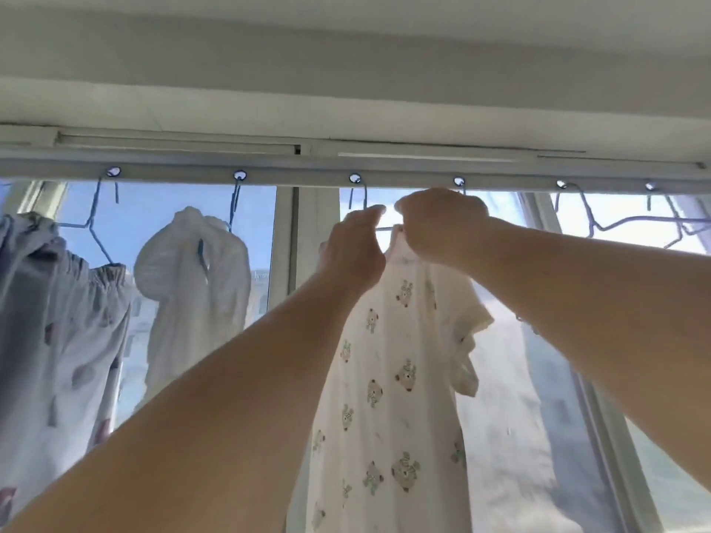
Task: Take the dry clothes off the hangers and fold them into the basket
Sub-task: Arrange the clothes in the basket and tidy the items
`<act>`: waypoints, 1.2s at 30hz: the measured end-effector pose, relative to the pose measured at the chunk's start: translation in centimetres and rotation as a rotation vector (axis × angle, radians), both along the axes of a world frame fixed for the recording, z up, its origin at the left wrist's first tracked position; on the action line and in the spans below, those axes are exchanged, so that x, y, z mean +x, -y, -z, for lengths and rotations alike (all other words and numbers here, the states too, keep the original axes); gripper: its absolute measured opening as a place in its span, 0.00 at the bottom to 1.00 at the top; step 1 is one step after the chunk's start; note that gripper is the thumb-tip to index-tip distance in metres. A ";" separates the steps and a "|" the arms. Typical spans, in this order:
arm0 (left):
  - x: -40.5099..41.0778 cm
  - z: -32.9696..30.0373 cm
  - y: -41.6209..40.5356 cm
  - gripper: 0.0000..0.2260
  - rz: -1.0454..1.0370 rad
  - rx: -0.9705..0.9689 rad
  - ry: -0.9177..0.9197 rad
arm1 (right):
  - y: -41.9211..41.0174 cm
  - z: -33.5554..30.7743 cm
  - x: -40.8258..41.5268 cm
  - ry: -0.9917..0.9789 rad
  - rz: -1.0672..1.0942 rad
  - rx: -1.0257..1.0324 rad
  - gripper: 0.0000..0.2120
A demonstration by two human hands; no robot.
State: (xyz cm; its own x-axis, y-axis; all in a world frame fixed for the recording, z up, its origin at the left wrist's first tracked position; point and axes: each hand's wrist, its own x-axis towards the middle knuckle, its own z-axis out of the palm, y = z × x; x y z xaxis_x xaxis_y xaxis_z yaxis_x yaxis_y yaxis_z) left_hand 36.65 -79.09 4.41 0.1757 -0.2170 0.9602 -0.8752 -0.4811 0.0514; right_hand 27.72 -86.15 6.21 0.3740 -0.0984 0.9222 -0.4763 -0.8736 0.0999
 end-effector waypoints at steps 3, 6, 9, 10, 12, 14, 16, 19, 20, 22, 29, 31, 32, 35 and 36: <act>1.1 -1.6 1.1 0.24 -0.023 0.139 0.071 | 1.1 -0.5 1.2 0.011 0.034 0.035 0.14; 1.7 -2.4 2.2 0.25 -0.060 0.224 0.090 | 2.6 -0.3 2.0 0.061 0.046 -0.028 0.10; 2.3 -2.6 3.0 0.18 -0.036 0.250 0.128 | 4.0 -0.4 2.2 0.112 0.005 0.015 0.06; 2.4 -2.6 3.1 0.16 -0.013 0.234 0.148 | 4.3 -0.2 2.2 0.133 -0.023 0.057 0.05; 2.5 -2.8 3.6 0.13 0.019 0.192 0.169 | 4.8 0.5 1.9 0.190 -0.077 0.110 0.05; 2.6 -3.0 4.1 0.11 0.021 0.147 0.170 | 5.1 1.7 1.6 0.265 -0.104 0.097 0.05; 2.5 -3.0 4.5 0.10 0.018 0.112 0.171 | 5.4 3.1 1.3 0.325 -0.094 0.065 0.05; 2.6 -2.9 4.8 0.09 0.030 0.067 0.190 | 5.9 5.0 0.7 0.381 -0.072 0.052 0.07; 2.6 -2.9 4.8 0.09 0.034 0.052 0.187 | 6.0 5.6 0.4 0.393 -0.076 0.061 0.07; 2.6 -2.9 4.8 0.09 0.051 0.031 0.162 | 6.3 6.8 0.0 0.390 -0.088 0.073 0.06; 2.4 -2.7 4.6 0.10 0.105 0.011 0.109 | 6.0 10.3 0.1 0.170 -0.027 -0.058 0.05; 2.4 -2.6 4.6 0.12 0.115 0.015 0.100 | 5.9 10.7 0.5 0.128 -0.004 -0.078 0.05; 2.5 -2.5 4.6 0.14 0.142 0.015 0.098 | 5.8 10.6 0.7 0.126 -0.007 -0.071 0.04; 3.1 -2.0 4.5 0.26 0.251 -0.086 0.035 | 5.7 10.2 1.3 0.153 -0.023 -0.021 0.05; 3.5 -1.9 4.3 0.29 0.260 -0.149 -0.006 | 5.7 10.1 1.6 0.160 -0.031 -0.007 0.06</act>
